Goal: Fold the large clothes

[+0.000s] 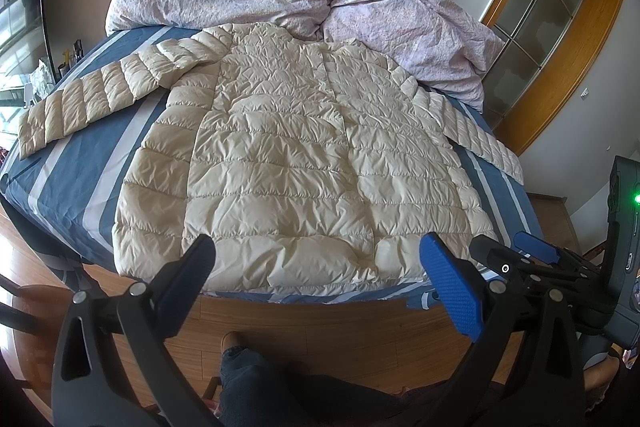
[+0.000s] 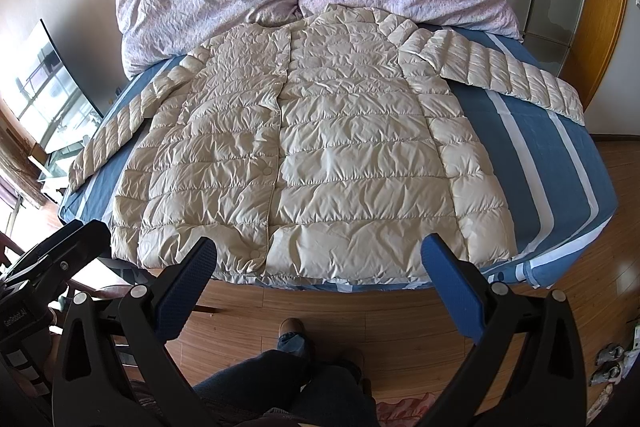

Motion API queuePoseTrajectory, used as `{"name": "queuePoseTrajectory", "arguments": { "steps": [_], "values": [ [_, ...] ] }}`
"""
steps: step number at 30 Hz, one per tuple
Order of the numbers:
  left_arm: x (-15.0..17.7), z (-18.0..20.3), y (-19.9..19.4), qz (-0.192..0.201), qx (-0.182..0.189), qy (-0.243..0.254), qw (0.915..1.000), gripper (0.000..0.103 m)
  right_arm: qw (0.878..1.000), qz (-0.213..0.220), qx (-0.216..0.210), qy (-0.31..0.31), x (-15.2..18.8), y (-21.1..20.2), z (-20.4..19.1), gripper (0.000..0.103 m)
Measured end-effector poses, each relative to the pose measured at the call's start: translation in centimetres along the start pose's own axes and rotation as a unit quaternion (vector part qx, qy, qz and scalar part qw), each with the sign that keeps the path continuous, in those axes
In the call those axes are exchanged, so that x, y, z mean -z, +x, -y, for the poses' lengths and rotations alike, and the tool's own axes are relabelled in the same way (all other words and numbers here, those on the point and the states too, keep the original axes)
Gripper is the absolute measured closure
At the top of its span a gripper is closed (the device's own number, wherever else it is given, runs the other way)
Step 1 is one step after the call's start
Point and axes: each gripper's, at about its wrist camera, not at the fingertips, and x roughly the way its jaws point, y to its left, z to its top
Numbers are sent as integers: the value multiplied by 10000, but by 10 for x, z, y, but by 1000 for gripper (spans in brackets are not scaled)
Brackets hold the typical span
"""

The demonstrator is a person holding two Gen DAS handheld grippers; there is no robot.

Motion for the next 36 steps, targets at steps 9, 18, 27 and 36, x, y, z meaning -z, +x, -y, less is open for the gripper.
{"name": "queuePoseTrajectory", "arguments": {
  "steps": [9, 18, 27, 36],
  "values": [
    [0, 0, 0, 2, -8, 2, 10000, 2, 10000, 2, -9, 1, -1, 1, 0, 1],
    [0, 0, 0, 1, -4, 5, 10000, 2, 10000, 2, -10, 3, -1, 1, 0, 1],
    [0, 0, 0, -2, -11, 5, 10000, 2, 10000, 1, -17, 4, -1, 2, 0, 1],
    [0, 0, 0, -2, -11, 17, 10000, 2, 10000, 2, -24, 16, -2, 3, 2, 1]
  ]
}}
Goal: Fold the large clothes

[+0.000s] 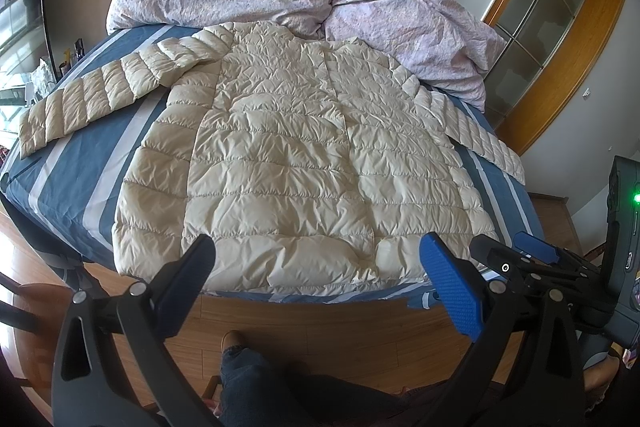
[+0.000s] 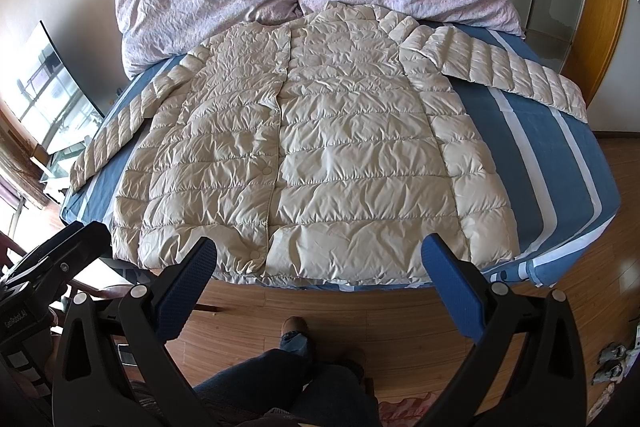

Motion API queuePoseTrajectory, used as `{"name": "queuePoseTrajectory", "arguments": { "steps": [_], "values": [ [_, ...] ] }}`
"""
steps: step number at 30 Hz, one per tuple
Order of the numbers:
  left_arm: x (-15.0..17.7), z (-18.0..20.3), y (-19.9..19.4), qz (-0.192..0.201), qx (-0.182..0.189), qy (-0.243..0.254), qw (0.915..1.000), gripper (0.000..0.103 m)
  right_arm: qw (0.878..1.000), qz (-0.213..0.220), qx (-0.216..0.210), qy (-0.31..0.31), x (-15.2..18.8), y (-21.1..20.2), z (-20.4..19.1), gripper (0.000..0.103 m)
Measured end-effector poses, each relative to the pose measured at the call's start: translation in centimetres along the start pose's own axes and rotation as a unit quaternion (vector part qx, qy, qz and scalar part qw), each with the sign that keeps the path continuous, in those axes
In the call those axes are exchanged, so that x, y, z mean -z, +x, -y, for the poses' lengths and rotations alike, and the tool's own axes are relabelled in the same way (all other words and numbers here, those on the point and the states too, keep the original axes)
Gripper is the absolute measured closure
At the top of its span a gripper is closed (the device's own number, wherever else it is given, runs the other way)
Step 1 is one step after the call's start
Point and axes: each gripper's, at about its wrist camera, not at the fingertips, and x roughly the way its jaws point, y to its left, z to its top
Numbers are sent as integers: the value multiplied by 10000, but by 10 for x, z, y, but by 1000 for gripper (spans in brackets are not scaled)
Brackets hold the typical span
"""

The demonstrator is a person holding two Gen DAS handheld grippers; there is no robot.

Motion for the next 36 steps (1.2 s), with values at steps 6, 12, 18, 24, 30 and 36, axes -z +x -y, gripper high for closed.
{"name": "queuePoseTrajectory", "arguments": {
  "steps": [6, 12, 18, 24, 30, 36],
  "values": [
    [0, -1, 0, -10, -1, 3, 10000, 2, 10000, -33, 3, 41, -2, 2, 3, 1],
    [0, -1, 0, -20, -1, -2, 10000, 2, 9999, -69, 3, 75, -6, 7, 5, 1],
    [-11, -2, 12, -71, -37, -31, 10000, 2, 9998, -9, 110, 168, -16, 18, 14, 1],
    [-29, -8, 31, -89, -189, -15, 9998, 2, 9989, -120, 123, 433, -45, 43, 42, 1],
    [-54, -13, 52, -166, -389, -9, 9991, 2, 9917, -167, 316, 1232, -87, 75, 108, 1],
    [-83, -19, 81, -299, -574, 6, 9979, 2, 9700, -253, 445, 2377, -121, 113, 193, 1]
  ]
}}
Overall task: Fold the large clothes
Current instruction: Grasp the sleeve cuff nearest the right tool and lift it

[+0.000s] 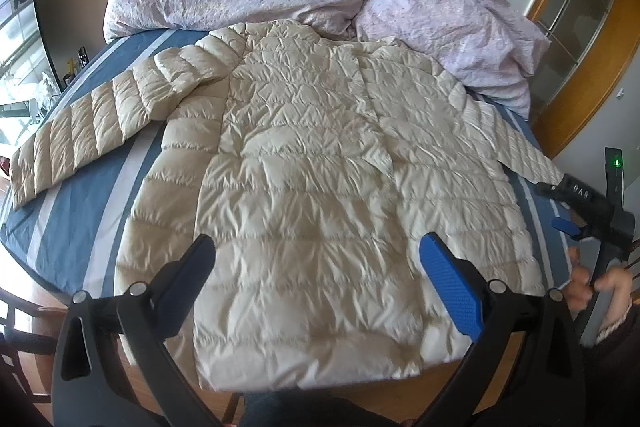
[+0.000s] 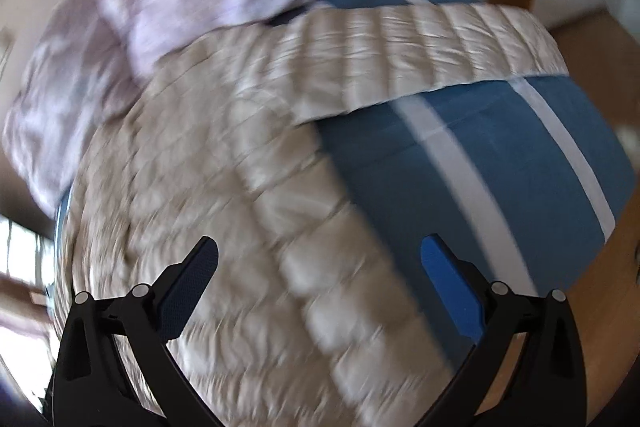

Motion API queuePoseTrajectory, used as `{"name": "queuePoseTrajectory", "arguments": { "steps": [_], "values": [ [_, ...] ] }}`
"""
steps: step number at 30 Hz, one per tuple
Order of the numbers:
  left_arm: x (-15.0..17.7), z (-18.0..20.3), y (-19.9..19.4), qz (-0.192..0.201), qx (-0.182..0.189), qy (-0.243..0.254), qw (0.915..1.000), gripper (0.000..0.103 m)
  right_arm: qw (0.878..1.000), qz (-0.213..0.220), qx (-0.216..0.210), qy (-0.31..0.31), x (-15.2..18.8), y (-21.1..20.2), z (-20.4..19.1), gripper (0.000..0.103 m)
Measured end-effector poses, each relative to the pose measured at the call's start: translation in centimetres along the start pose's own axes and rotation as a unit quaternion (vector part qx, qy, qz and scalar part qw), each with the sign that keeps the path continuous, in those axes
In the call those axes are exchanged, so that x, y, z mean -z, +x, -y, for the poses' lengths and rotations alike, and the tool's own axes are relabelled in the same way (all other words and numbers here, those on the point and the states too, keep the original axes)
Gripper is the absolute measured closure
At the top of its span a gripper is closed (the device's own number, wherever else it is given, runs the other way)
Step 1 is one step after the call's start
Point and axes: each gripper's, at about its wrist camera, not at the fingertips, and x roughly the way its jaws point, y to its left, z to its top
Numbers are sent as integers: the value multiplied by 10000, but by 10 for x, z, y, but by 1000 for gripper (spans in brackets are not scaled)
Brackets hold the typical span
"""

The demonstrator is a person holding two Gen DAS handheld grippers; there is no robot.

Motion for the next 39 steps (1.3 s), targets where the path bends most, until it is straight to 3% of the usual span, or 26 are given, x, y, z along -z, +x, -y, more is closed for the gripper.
{"name": "queuePoseTrajectory", "arguments": {
  "steps": [3, 7, 16, 24, 28, 30, 33, 35, 36, 39],
  "values": [
    [-12, 0, 13, -48, -95, 35, 9999, 2, 9988, 49, 165, 455, -30, 18, 26, 2],
    [-30, -2, 33, -134, -300, 47, 9994, 2, 9925, 178, 444, 1126, -66, 35, 70, 11],
    [-39, -11, 57, -442, -445, 34, 9980, 2, 9514, 786, 1112, 2764, -115, 40, 174, 22],
    [-38, -22, 64, -581, -567, 30, 9967, 2, 9365, 804, 1528, 3051, -131, 53, 208, 32],
    [-39, -27, 63, -575, -626, 23, 9964, 2, 9393, 770, 1805, 2814, -144, 60, 210, 33],
    [-39, -28, 63, -594, -647, 8, 9961, 2, 9411, 729, 2033, 2603, -146, 61, 208, 39],
    [-38, -31, 64, -633, -665, -10, 9958, 2, 9445, 656, 2352, 2199, -150, 65, 200, 60],
    [-37, -33, 65, -650, -653, -29, 9957, 2, 9491, 650, 2209, 2151, -150, 63, 199, 83],
    [-37, -33, 65, -653, -649, -40, 9957, 2, 9519, 647, 2048, 2187, -151, 63, 200, 89],
    [-37, -37, 65, -638, -621, -79, 9960, 2, 9518, 719, 2018, 2196, -150, 56, 196, 94]
  ]
}}
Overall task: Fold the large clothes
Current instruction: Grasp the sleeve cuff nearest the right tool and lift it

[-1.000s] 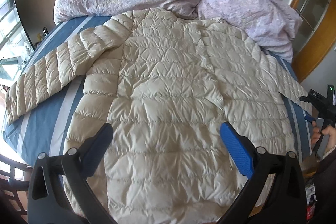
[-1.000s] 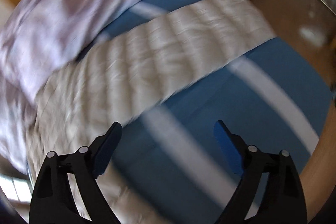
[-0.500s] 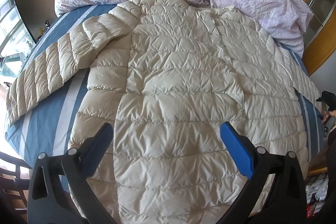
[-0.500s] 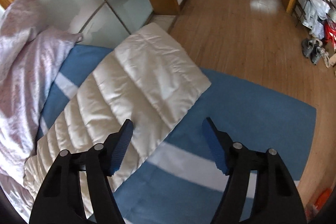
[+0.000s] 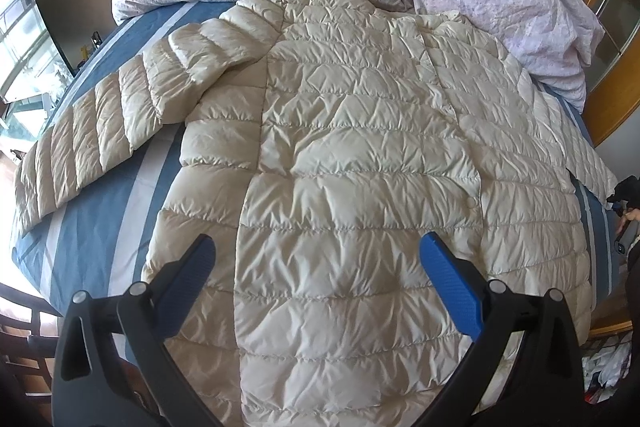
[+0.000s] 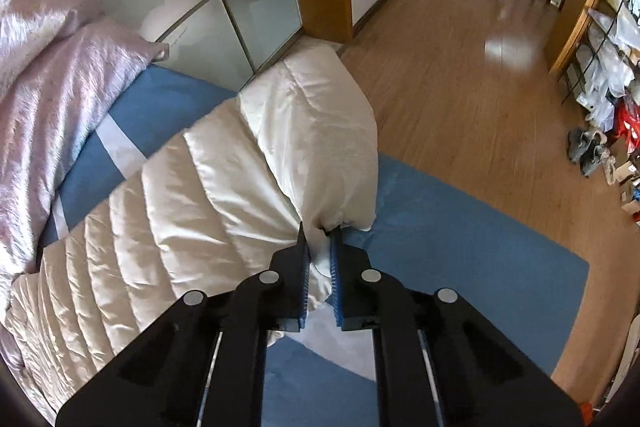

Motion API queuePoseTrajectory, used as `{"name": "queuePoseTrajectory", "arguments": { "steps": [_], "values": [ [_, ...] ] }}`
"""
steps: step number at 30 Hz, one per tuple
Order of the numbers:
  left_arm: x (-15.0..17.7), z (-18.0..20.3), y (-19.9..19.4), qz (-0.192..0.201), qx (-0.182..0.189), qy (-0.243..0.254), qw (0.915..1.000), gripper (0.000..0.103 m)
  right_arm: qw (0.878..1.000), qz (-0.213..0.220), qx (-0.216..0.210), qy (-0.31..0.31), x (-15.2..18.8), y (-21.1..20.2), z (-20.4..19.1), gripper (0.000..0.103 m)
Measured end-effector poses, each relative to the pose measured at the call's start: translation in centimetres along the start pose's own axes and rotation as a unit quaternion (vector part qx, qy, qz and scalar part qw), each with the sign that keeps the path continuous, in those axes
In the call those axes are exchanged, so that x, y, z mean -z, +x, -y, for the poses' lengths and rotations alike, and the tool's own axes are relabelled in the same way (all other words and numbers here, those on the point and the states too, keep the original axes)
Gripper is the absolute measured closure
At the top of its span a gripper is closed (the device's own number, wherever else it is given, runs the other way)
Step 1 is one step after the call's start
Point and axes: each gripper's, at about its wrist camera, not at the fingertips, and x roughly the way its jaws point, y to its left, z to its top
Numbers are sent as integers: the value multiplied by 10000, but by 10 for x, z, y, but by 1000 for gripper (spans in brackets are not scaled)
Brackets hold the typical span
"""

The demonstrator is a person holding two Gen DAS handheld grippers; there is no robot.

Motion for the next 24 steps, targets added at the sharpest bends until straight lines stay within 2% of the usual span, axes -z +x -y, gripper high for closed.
{"name": "queuePoseTrajectory", "arguments": {
  "steps": [4, 11, 16, 24],
  "values": [
    [-4, -5, -2, 57, 56, -58, 10000, 2, 9989, 338, -115, -296, 5, -21, -21, 95],
    [-14, -18, -6, 202, 87, -187, 9996, 2, 9846, 984, -949, -1089, 22, -82, -100, 96],
    [-20, -34, -9, 291, 126, -340, 9989, 2, 9607, 926, -1837, -1866, 70, -123, -170, 96],
    [-24, -66, -10, 348, 33, -585, 9977, 2, 9139, 346, -2590, -3105, 173, -150, -274, 96]
  ]
}}
